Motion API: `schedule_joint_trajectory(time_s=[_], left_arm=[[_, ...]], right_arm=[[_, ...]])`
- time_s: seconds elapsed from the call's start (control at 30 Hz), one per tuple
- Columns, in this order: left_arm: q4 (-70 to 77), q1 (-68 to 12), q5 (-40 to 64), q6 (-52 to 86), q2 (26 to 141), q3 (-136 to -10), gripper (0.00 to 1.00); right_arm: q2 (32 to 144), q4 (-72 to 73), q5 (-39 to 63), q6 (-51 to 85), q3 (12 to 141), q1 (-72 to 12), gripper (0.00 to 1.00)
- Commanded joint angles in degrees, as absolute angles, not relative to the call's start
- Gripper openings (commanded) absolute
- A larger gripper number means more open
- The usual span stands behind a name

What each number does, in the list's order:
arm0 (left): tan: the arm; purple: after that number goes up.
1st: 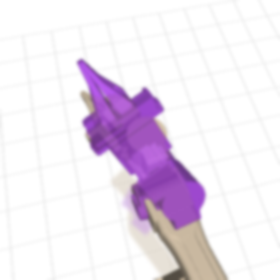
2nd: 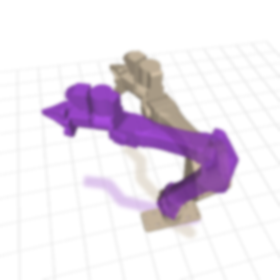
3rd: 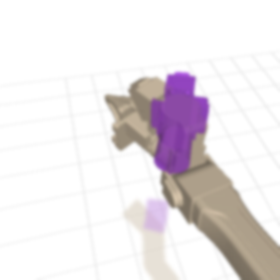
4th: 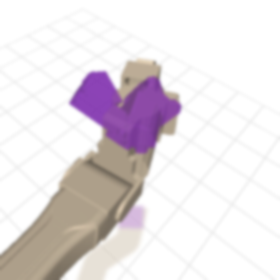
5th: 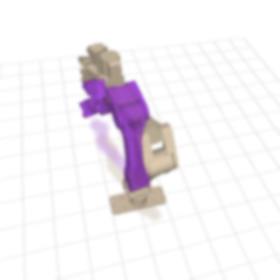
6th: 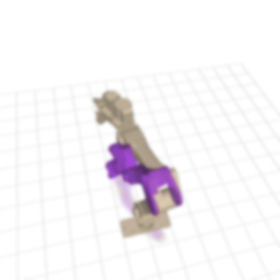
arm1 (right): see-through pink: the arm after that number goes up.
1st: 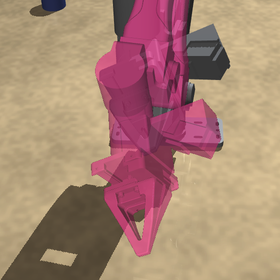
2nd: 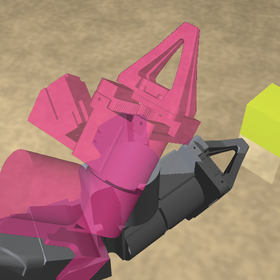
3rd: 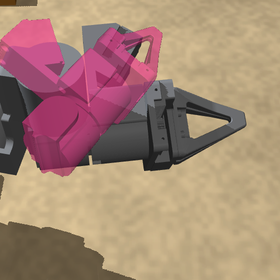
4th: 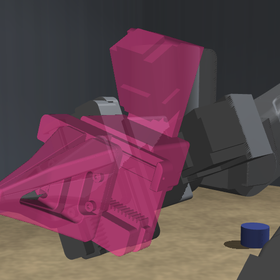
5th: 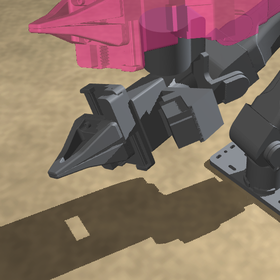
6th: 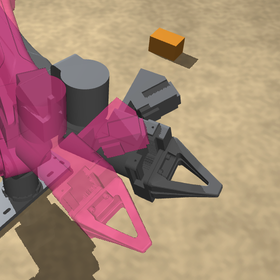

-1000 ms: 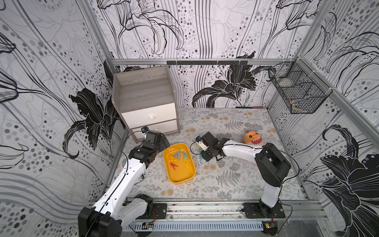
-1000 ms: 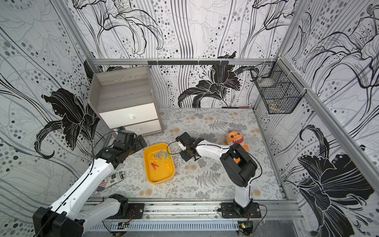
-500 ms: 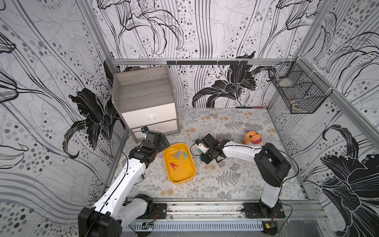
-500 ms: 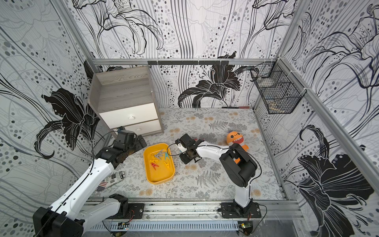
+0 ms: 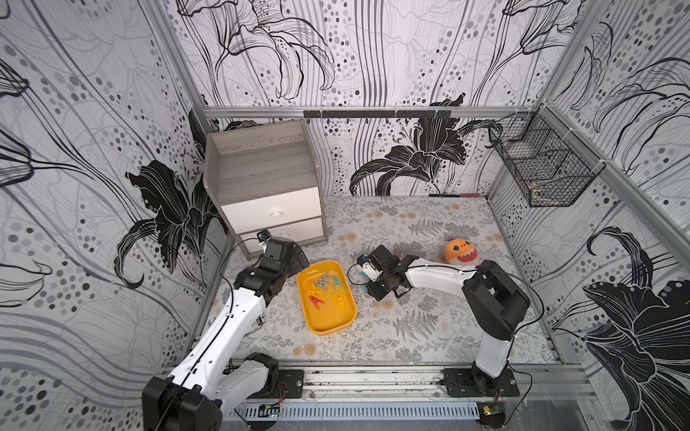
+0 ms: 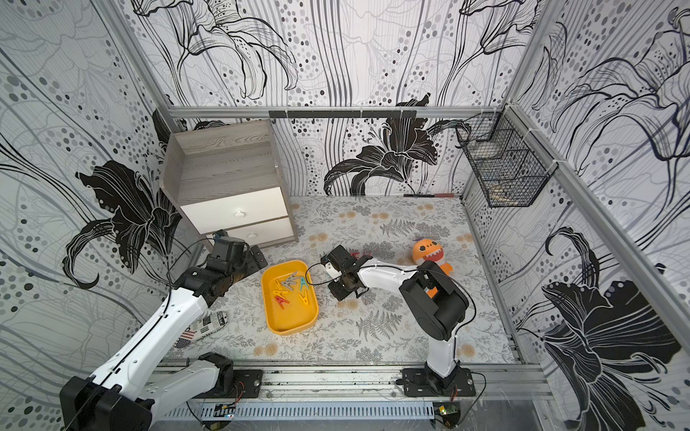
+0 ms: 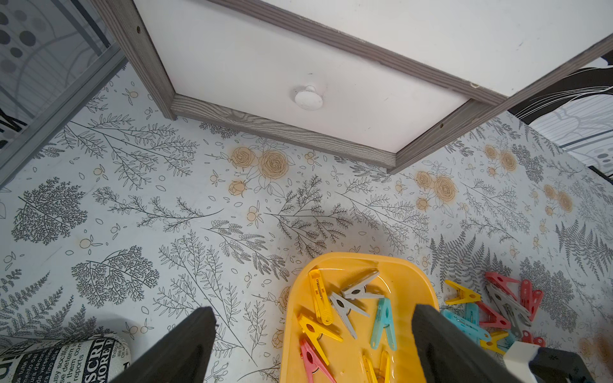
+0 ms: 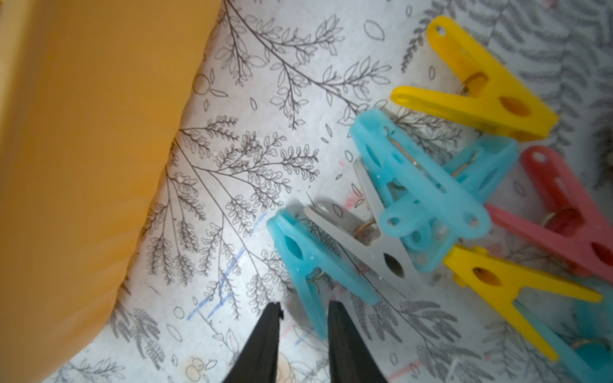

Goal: Put the clothespins into the storage box
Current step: Pick up the clothespin from the center of the board, then place the clothespin in the storage box.

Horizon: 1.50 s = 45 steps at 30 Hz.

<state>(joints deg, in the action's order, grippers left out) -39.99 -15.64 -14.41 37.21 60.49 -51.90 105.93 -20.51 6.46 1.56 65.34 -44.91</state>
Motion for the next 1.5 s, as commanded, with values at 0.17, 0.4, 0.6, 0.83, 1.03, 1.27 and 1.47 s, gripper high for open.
schedule_joint_trajectory(time_s=[0.17, 0.4, 0.6, 0.83, 1.03, 1.27, 1.47], left_arm=[[-39.4, -15.4, -15.5, 36.6, 60.3, -52.6, 0.97], [-38.9, -15.3, -15.0, 36.7, 60.5, -52.5, 0.97], [-39.0, -15.3, -15.2, 36.7, 60.3, -52.4, 0.97], [-38.7, -15.4, -15.3, 36.8, 60.7, -52.6, 0.97], [-38.7, -15.3, -15.8, 37.3, 61.4, -53.1, 0.97], [-40.3, -14.4, -18.3, 38.6, 61.1, -53.5, 0.97], [-40.0, -13.2, -17.5, 38.7, 60.4, -53.0, 0.97]], right_arm=[[105.1, -20.0, 7.4, 1.0, 64.7, -45.0, 0.1], [101.1, -21.5, 6.9, 0.8, 65.0, -45.0, 0.06], [96.5, -22.1, 8.1, 1.9, 66.3, -45.0, 0.05], [94.1, -22.4, 9.1, 3.0, 71.4, -49.7, 0.04], [100.0, -20.8, 9.6, 6.0, 77.1, -56.5, 0.05], [107.0, -14.8, 11.5, 15.6, 77.5, -59.1, 0.05], [110.7, -13.1, 10.9, 19.7, 77.1, -59.5, 0.05]])
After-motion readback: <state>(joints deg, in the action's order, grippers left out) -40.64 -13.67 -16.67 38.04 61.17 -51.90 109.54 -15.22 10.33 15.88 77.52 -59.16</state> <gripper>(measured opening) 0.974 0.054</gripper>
